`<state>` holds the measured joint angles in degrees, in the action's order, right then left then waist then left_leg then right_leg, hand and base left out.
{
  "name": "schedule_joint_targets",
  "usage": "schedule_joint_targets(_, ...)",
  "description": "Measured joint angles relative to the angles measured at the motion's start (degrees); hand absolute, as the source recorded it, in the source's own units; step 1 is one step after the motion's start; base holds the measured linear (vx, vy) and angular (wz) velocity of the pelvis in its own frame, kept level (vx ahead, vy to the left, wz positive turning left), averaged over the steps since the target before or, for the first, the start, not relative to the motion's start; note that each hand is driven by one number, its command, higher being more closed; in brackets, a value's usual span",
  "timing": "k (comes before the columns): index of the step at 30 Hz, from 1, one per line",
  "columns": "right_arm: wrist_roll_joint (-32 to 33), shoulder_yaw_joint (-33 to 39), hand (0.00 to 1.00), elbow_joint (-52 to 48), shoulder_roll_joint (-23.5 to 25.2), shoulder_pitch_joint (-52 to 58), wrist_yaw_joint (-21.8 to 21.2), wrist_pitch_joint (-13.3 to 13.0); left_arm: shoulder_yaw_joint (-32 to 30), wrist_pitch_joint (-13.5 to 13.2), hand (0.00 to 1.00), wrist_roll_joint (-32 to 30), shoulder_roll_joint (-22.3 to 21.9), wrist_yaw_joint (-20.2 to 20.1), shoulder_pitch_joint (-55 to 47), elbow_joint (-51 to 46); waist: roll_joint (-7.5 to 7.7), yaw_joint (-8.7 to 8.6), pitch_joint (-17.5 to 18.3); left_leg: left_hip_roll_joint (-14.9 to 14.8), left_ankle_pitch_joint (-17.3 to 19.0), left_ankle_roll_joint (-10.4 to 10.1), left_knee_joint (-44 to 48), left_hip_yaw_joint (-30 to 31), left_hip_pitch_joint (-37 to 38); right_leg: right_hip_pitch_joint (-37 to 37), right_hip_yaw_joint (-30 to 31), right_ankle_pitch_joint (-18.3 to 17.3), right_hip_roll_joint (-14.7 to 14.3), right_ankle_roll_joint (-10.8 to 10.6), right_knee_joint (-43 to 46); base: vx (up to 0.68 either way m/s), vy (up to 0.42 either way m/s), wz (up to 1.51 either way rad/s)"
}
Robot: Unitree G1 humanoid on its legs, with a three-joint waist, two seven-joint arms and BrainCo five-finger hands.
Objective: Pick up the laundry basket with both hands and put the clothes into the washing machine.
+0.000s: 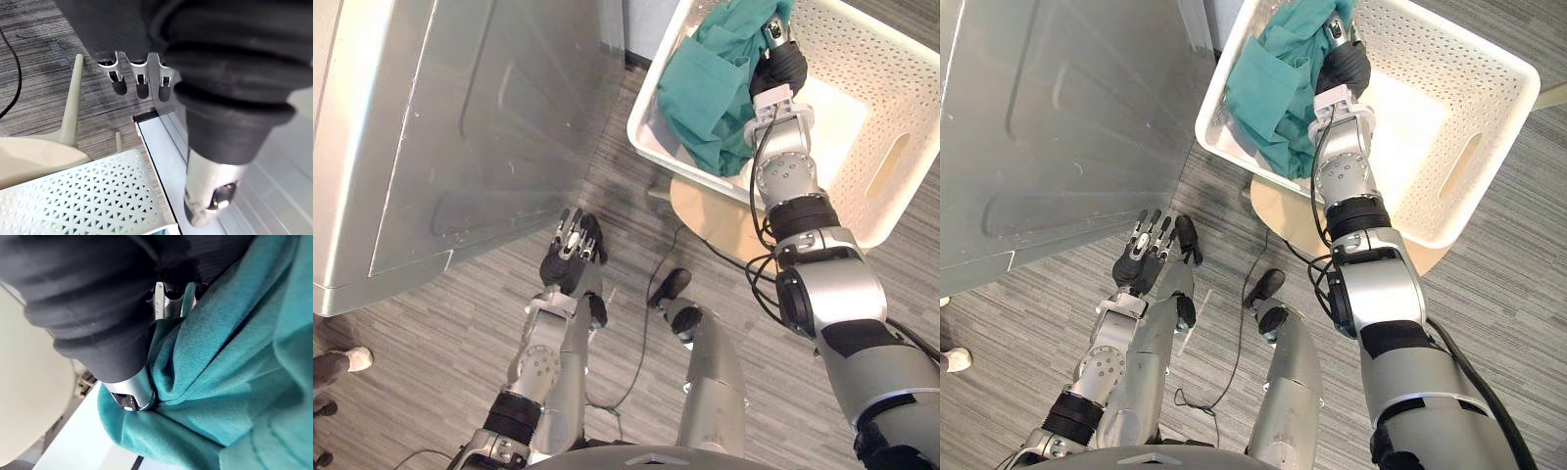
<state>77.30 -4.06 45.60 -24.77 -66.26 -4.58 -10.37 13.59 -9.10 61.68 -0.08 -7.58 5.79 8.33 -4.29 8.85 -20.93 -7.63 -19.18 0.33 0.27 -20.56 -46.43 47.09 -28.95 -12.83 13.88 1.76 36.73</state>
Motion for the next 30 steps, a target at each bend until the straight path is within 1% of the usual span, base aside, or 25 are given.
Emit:
schedule_joint_targets(3,-0.1,0.3,1.00,-3.1,-0.3,0.9,0.2,0.0,0.0,-0.1,0.00,0.0,0.1,0.1,0.0,-1.6,0.08,-0.51,-0.2,-0.3,0.1,0.3,1.1,0.0,0.6,-1.2,0.0,0.0,-0.2,0.0,-0.2,0.00,-0.038,-0.01)
schedule_joint_targets(5,-0.4,0.6,1.00,-6.1,-0.5,1.5,0.3,-0.5,0.0,-0.1,0.00,0.0,0.4,0.2,0.0,-2.1,0.30,-1.04,-0.3,-0.7,0.8,0.3,2.3,0.1,0.6,-1.7,0.0,0.0,-0.3,0.0,-0.2,-0.01,-0.059,-0.04)
schedule_joint_targets(7,-0.7,3.1,1.00,-10.4,-0.5,3.4,0.4,-1.3,0.2,-0.1,0.00,-0.1,1.2,0.9,0.0,-3.0,0.74,-1.41,-0.6,-1.2,1.8,0.6,4.0,0.1,0.6,-2.4,0.0,0.0,-0.6,0.0,-0.3,0.00,-0.057,-0.05)
schedule_joint_targets(11,-1.2,4.9,1.00,-16.6,-0.4,7.6,1.5,-2.3,0.3,-0.2,0.00,-0.2,2.4,1.2,-0.1,-3.8,1.69,-1.87,-1.3,-2.3,3.5,1.0,7.1,0.1,0.9,-4.2,0.0,0.2,-1.2,0.2,-0.8,0.02,-0.057,-0.05)
schedule_joint_targets(15,-1.7,4.9,1.00,-23.7,-0.1,14.1,1.8,-2.3,0.8,-0.3,0.00,-2.9,3.5,1.3,-0.5,-6.5,2.93,-2.67,-2.4,-3.0,6.2,1.2,10.6,0.3,3.5,-8.7,-0.1,0.0,-1.3,-0.1,-1.4,0.05,-0.053,-0.02)
schedule_joint_targets(17,-4.2,4.9,1.00,-28.8,0.4,18.6,1.9,-2.4,2.1,-0.4,0.00,-4.7,4.7,1.2,-0.5,-7.7,3.69,-2.93,-3.0,-3.0,8.0,0.9,12.0,0.4,6.2,-12.1,0.0,-0.2,-1.2,-0.6,-1.7,0.06,-0.035,0.02)
schedule_joint_targets(19,-5.8,4.9,1.00,-31.8,1.7,21.5,1.7,-2.4,3.0,-0.3,0.00,-6.3,5.9,1.1,-0.5,-7.7,3.97,-3.33,-3.1,-2.9,8.9,0.7,12.8,0.8,8.3,-14.7,0.0,-0.6,-1.1,-1.1,-1.9,0.04,-0.023,0.04)
schedule_joint_targets(22,-5.8,4.8,1.00,-32.6,2.8,24.0,1.3,-2.3,4.4,-0.3,0.00,-7.0,7.6,1.1,-0.8,-7.7,4.18,-3.57,-3.1,-2.4,8.9,0.7,12.3,1.1,10.8,-17.2,0.2,-1.0,-1.1,-1.4,-2.1,0.02,-0.024,0.07)
schedule_joint_targets(24,-6.2,4.7,1.00,-32.9,4.0,26.4,1.1,-2.2,5.5,-0.1,0.00,-9.0,9.4,1.1,-1.7,-7.6,4.37,-4.39,-3.0,-1.3,8.2,0.3,10.1,1.5,13.4,-19.2,0.2,-1.4,-0.9,-1.9,-2.7,0.02,-0.039,0.10)
schedule_joint_targets(26,-8.0,4.1,1.00,-33.3,4.0,28.8,0.1,-1.8,6.9,0.0,0.00,-11.1,11.1,1.0,-2.6,-7.5,4.95,-4.92,-2.6,-0.4,7.1,0.2,7.3,1.6,15.7,-20.7,0.3,-1.5,-0.8,-2.4,-3.6,0.04,-0.037,0.06)
schedule_joint_targets(27,-8.0,3.9,1.00,-33.4,4.0,29.8,-0.3,-1.6,7.2,0.2,0.00,-12.1,11.9,1.0,-3.1,-7.3,5.36,-5.47,-2.2,0.1,6.7,0.3,6.1,1.8,16.8,-21.4,0.2,-1.4,-0.8,-2.4,-3.9,0.06,-0.043,0.06)
schedule_joint_targets(28,-8.0,3.8,1.00,-33.4,4.0,30.1,-0.4,-1.5,7.6,0.4,0.00,-12.6,12.4,1.0,-3.2,-7.2,5.69,-5.65,-1.8,0.3,6.6,0.3,5.8,1.8,17.2,-21.7,0.2,-1.3,-0.7,-2.3,-4.0,0.07,-0.048,0.06)
schedule_joint_targets(29,-8.0,3.8,1.00,-33.5,4.0,30.3,-0.4,-1.2,7.8,0.6,0.00,-13.3,12.6,1.0,-3.2,-7.0,6.10,-6.07,-1.6,0.6,6.2,0.9,5.2,1.8,18.3,-22.7,0.2,-1.1,-0.7,-2.4,-4.6,0.08,-0.052,0.01)
schedule_joint_targets(30,-8.0,3.8,1.00,-33.6,4.0,30.4,-0.5,-1.1,7.9,0.9,0.00,-13.8,12.8,1.0,-3.2,-6.9,6.36,-6.25,-1.3,0.7,6.1,1.0,4.7,1.8,19.3,-23.6,0.2,-0.9,-0.8,-2.6,-5.0,0.10,-0.064,0.00)
